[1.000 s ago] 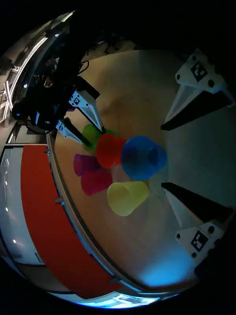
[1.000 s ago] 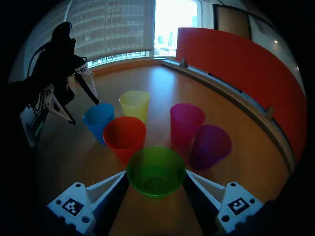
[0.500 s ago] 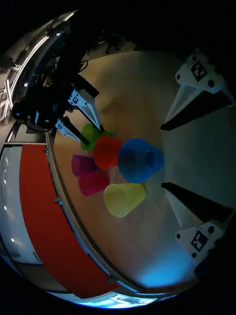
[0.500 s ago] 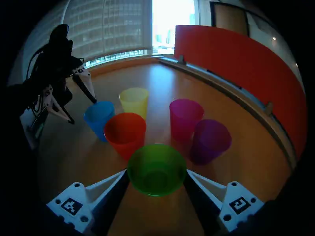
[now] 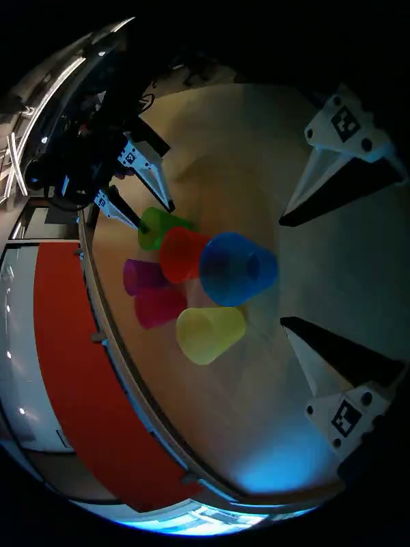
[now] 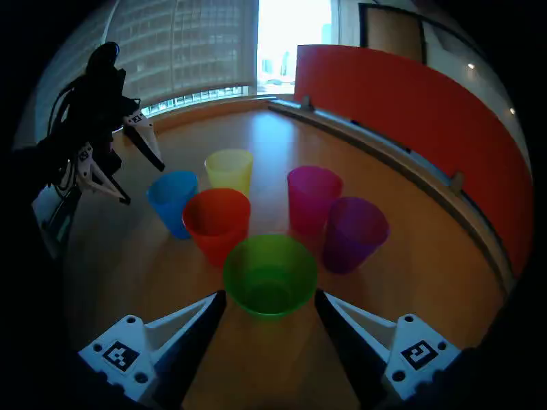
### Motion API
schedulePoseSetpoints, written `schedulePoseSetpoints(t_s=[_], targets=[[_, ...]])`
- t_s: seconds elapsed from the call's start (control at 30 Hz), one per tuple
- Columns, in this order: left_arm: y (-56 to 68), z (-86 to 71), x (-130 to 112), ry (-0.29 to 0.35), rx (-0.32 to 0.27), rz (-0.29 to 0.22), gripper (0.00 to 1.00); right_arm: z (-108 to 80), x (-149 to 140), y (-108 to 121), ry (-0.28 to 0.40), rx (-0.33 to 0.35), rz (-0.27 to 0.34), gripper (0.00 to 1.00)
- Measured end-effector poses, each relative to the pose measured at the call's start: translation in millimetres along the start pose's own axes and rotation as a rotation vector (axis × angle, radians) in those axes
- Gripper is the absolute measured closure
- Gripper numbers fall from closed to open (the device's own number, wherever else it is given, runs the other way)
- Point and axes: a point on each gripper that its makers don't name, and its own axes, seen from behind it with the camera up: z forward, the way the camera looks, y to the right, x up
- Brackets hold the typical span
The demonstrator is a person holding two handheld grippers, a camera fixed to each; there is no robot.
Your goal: Pour water
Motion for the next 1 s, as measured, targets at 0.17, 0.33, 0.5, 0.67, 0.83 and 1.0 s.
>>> schedulePoseSetpoints(t_s=[0.17, 0.33, 0.5, 0.67, 0.83, 1.0], targets=[[-6.7, -4.7, -2, 0.016, 0.03, -0.025, 0.02, -13.3, -2, -1, 0.029, -0.021, 0.017, 0.0], [-12.0, -10.3, -1, 0.04, 0.063, -0.05, 0.02, -29.6, -5, 0, 0.054, -0.05, 0.037, 0.0], [-17.5, -17.8, 0, 0.061, 0.104, -0.064, 0.02, -48.1, -8, 1, 0.083, -0.081, 0.06, 0.0], [-23.4, -26.7, 2, 0.084, 0.15, -0.079, 0.02, -66.8, -12, 4, 0.112, -0.12, 0.079, 0.0], [-27.1, -35.0, 4, 0.121, 0.197, -0.102, 0.02, -83.0, -13, 9, 0.146, -0.167, 0.097, 0.0], [-27.0, -42.9, 5, 0.165, 0.242, -0.114, 0.02, -96.7, -15, 11, 0.185, -0.209, 0.126, 0.0]])
